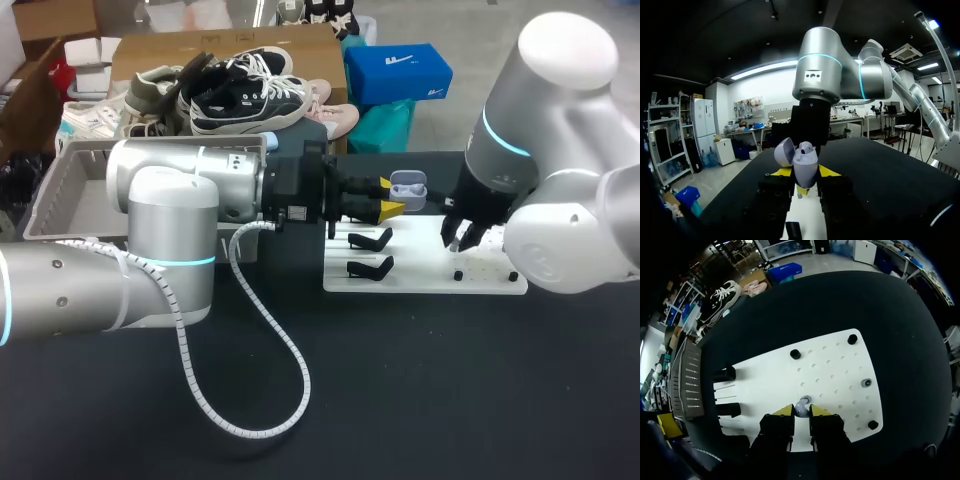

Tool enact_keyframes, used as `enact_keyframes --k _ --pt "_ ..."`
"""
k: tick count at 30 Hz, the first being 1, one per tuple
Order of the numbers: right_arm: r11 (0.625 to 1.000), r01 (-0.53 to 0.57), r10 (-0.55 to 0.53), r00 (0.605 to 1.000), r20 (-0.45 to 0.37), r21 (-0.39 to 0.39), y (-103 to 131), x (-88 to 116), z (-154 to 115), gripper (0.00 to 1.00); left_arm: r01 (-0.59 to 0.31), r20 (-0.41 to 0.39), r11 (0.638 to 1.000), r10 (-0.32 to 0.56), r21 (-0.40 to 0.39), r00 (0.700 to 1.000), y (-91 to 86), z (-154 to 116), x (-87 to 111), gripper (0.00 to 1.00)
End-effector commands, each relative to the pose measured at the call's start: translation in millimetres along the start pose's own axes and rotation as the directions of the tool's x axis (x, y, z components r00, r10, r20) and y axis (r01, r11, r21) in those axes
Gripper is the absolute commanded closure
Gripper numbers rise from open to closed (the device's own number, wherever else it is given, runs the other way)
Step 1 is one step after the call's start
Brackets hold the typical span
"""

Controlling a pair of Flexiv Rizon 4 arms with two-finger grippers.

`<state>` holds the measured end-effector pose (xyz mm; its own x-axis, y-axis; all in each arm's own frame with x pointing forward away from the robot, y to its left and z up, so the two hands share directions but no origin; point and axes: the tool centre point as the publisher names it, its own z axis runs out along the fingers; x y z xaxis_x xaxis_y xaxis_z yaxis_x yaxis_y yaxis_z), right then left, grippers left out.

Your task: Pick up each earbud case from the left stands, insert the matching earbuds, close the lid, and place the case in the box.

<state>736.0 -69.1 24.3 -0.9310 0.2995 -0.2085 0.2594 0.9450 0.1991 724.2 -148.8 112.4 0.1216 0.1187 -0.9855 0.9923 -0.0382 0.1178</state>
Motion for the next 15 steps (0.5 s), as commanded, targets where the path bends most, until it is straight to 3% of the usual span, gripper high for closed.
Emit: enact_keyframes --k 1,15 --pt "1.0 -0.008 0.008 1.0 0.019 -0.003 -4 4 -8 1.0 -0.002 0.002 1.0 0.002 -0.002 1.0 -0.5 1 0.8 1.0" --pt "0.997 -0.004 0.01 0.997 0.08 -0.075 -16 10 -45 1.0 -0.002 0.002 1.0 0.002 -0.002 1.0 -0.5 1 0.8 1.0"
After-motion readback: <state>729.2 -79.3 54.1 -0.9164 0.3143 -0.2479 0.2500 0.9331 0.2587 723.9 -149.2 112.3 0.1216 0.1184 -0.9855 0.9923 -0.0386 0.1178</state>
